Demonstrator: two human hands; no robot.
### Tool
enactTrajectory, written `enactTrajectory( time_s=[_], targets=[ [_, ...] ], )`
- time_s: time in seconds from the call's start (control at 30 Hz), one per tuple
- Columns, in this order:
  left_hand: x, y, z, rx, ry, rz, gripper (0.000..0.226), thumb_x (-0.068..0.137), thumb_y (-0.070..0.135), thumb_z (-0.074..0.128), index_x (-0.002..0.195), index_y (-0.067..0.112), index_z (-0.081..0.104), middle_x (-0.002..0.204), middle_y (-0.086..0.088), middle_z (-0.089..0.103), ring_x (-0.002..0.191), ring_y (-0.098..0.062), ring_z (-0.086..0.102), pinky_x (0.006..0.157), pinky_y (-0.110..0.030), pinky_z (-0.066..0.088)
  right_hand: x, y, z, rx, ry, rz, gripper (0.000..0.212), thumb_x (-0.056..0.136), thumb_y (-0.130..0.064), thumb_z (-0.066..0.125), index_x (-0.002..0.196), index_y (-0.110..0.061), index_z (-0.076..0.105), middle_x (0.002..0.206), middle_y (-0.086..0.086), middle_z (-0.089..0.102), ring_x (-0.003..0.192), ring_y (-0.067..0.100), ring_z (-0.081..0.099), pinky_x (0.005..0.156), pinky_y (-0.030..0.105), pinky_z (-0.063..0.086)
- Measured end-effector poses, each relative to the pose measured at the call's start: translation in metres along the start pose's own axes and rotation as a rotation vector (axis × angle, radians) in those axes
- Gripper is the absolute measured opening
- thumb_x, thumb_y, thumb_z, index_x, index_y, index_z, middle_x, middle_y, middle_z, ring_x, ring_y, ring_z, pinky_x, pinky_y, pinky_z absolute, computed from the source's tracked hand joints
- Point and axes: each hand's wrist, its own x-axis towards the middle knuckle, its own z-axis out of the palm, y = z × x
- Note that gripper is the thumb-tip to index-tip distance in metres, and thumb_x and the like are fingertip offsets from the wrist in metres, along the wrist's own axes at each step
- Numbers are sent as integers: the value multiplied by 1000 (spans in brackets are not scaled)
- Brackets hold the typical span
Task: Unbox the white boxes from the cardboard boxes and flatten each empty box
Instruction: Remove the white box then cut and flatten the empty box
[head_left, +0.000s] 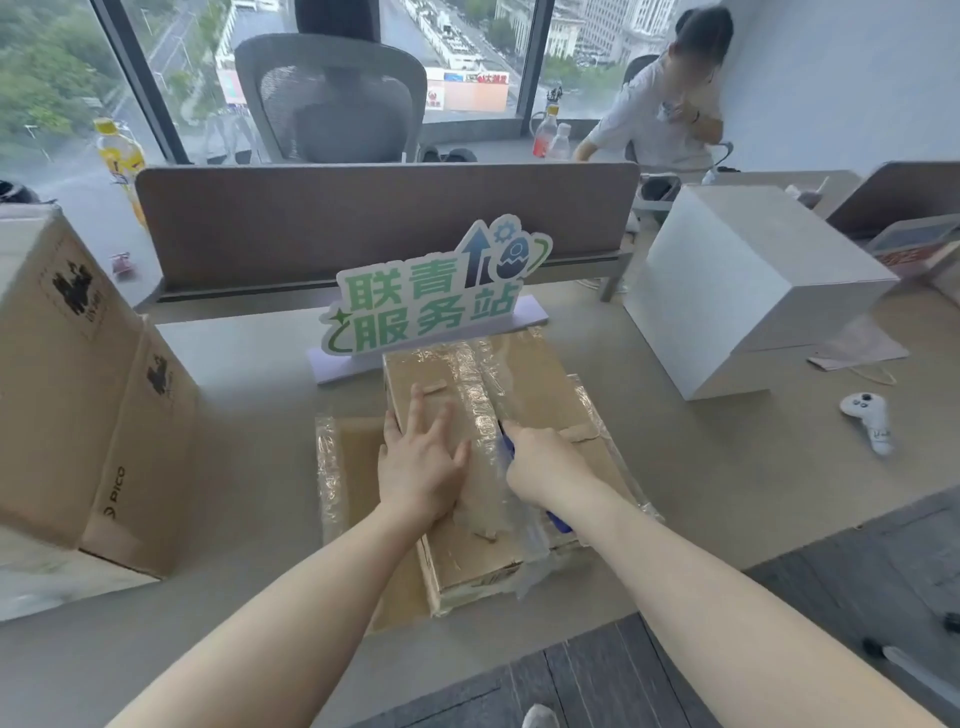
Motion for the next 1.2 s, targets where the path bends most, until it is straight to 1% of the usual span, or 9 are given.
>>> enactTrajectory(
  time_s=[0.17,0.3,0.53,0.63,0.8,0.87,0.93,1.0,1.2],
  targets=[
    [-2,2,1,13,1,-6,58,96,57,36,151,42,23,164,11,-12,149,-38,2,114,-53,30,-21,7,8,17,-31,9,28,95,-13,38,121,-14,50,109,17,61,87,32,52,72,35,43],
    [-1,2,2,13,6,-20,59,96,58,35,151,44,21,163,13,-12,149,-38,5,112,-55,31,-35,14,7,54,-69,40,24,92,-6,37,109,-17,48,81,3,50,70,23,49,60,32,40],
    [-3,6,-1,20,-8,-48,57,97,57,35,151,46,20,163,15,-12,149,-38,5,110,-54,33,-81,34,17,107,-133,37,34,93,-10,37,124,-17,50,103,11,62,74,29,57,63,35,47],
    [-4,7,0,7,-15,-51,57,98,56,35,152,45,20,163,14,-13,148,-41,4,114,-53,26,-91,41,20,103,-159,44,35,87,-3,39,117,-18,51,104,10,60,75,28,57,61,32,46],
    [-4,7,1,8,-1,-41,57,98,55,34,153,43,21,164,11,-12,147,-44,4,117,-52,21,-108,54,26,136,-154,36,17,83,-2,39,89,-17,43,81,6,52,65,27,52,49,30,38],
    [-4,7,2,5,-3,-46,58,98,55,34,153,42,21,164,11,-11,147,-44,4,117,-53,21,-118,57,28,133,-157,40,20,85,-2,40,96,-18,44,82,4,51,64,25,48,50,29,37],
    [-6,8,1,-5,-3,-46,58,98,55,34,153,41,22,164,11,-11,148,-44,4,116,-53,22,-127,58,31,129,-157,53,39,88,-4,40,122,-20,49,102,8,60,73,27,54,57,30,44],
    [-7,8,1,-20,-5,-48,58,98,54,35,153,41,21,164,13,-10,148,-42,4,114,-53,27,-133,58,32,118,-143,70,59,90,-6,41,145,-26,38,118,11,61,78,27,53,63,31,46],
    [-11,6,-5,-36,-51,-18,61,98,54,32,155,37,19,163,11,-13,149,-41,-1,115,-52,24,-149,49,31,184,-133,166,74,90,-6,38,154,-39,24,135,4,56,56,22,61,57,31,57]
  ],
)
